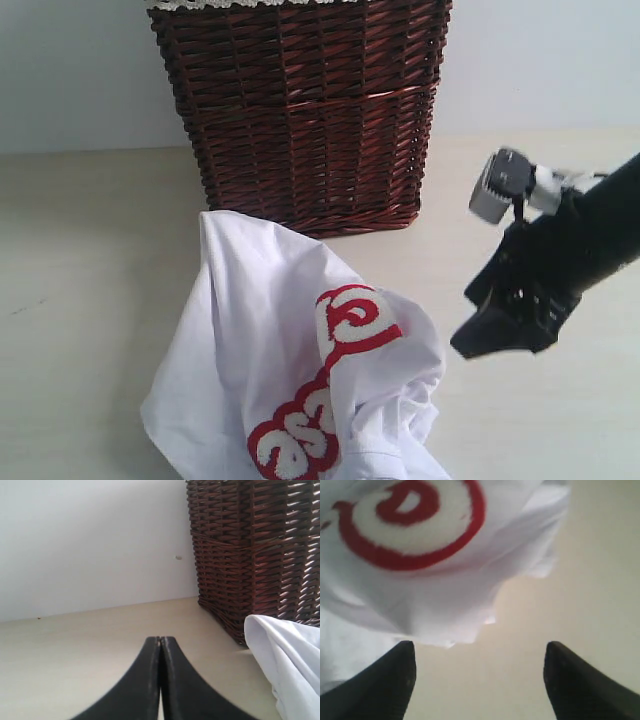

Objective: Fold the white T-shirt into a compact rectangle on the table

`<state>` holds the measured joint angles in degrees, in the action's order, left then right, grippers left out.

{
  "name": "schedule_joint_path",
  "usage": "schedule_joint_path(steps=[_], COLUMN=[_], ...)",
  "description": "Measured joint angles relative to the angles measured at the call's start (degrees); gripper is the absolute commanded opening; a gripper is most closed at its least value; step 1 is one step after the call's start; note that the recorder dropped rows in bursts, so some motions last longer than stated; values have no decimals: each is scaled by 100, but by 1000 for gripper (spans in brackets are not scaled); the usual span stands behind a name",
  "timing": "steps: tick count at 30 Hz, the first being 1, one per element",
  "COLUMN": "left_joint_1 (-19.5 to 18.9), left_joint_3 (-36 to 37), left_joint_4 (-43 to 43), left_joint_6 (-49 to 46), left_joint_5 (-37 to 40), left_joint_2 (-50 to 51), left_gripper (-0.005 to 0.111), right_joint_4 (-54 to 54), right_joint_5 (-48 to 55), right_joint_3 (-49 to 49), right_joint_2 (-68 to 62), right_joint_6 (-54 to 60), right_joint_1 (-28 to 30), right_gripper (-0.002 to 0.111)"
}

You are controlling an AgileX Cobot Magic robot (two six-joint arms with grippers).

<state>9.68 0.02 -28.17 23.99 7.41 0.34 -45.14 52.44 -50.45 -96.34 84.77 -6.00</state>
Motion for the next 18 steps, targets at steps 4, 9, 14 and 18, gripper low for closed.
schedule_joint_path(steps=[4, 9, 14, 18], left_joint_1=[0, 0, 0, 0], left_joint_3=[0, 0, 0, 0], left_joint_4=[0, 0, 0, 0], left_joint_6=[0, 0, 0, 0], left_joint_5=[0, 0, 0, 0], left_joint_2=[0, 0, 0, 0], left_gripper=[0, 0, 0, 0], right_joint_4=[-167, -455, -1243, -1443], right_joint_5=[515, 387, 285, 66], right_joint_3=[257, 368, 377, 377], right_joint_2=[-622, -922, -1121, -1395], right_joint_6=[639, 1061, 1641, 1770], right_joint_1=[0, 0, 0, 0], right_gripper=[69, 69, 69, 69])
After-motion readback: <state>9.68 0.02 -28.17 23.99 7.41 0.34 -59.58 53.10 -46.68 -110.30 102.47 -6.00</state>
